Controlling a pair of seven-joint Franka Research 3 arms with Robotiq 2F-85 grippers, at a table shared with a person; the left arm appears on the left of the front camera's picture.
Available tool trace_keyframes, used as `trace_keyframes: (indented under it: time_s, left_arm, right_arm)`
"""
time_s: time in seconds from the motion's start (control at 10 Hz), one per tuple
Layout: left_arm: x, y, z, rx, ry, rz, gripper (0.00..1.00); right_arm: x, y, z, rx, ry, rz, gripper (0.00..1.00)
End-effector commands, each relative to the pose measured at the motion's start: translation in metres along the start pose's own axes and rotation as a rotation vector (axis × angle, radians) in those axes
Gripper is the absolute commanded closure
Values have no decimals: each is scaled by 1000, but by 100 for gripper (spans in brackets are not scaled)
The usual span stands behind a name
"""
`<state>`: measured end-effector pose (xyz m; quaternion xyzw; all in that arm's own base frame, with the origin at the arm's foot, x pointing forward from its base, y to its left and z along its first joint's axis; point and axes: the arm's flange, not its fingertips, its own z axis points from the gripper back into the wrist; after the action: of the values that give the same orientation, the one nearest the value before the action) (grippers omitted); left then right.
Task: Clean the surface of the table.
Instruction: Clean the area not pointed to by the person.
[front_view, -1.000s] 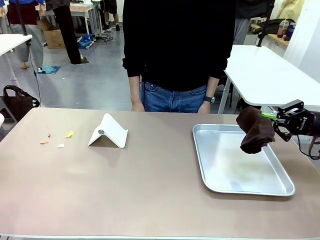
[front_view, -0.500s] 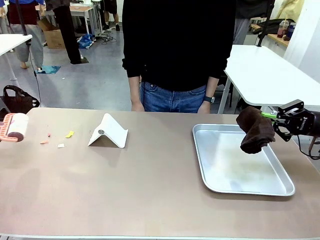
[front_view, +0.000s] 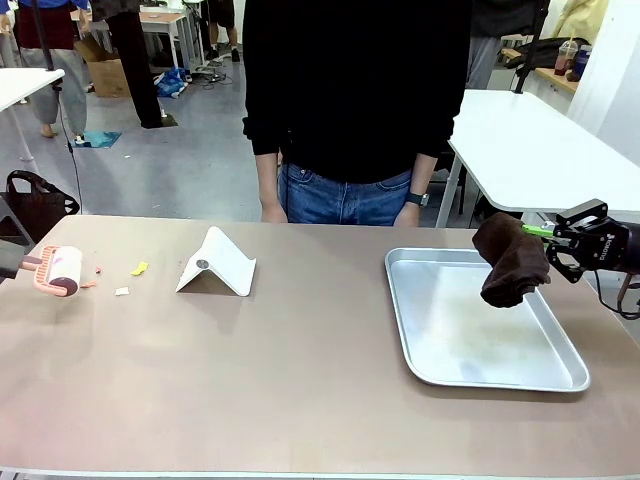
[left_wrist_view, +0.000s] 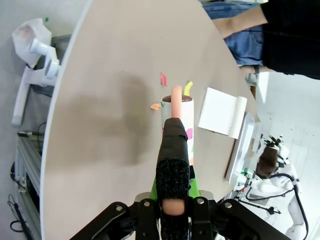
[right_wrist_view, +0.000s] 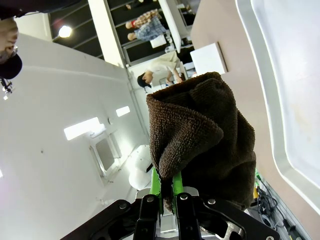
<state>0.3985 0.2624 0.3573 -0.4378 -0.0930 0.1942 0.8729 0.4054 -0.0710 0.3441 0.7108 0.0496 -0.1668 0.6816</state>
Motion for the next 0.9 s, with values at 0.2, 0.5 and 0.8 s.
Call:
trace_keyframes:
  time_s: [0.2, 0.5, 0.8]
  left_arm:
    - [1, 0, -13, 123, -15, 19, 78]
    - [7, 3, -28, 184, -30, 31, 78]
    - [12, 2, -51, 223, 15, 37, 78]
  right_arm:
    - [-4, 3, -1, -13, 0, 23, 90]
    - [-4, 3, -1, -13, 0, 23, 90]
    - [-4, 3, -1, -13, 0, 23, 90]
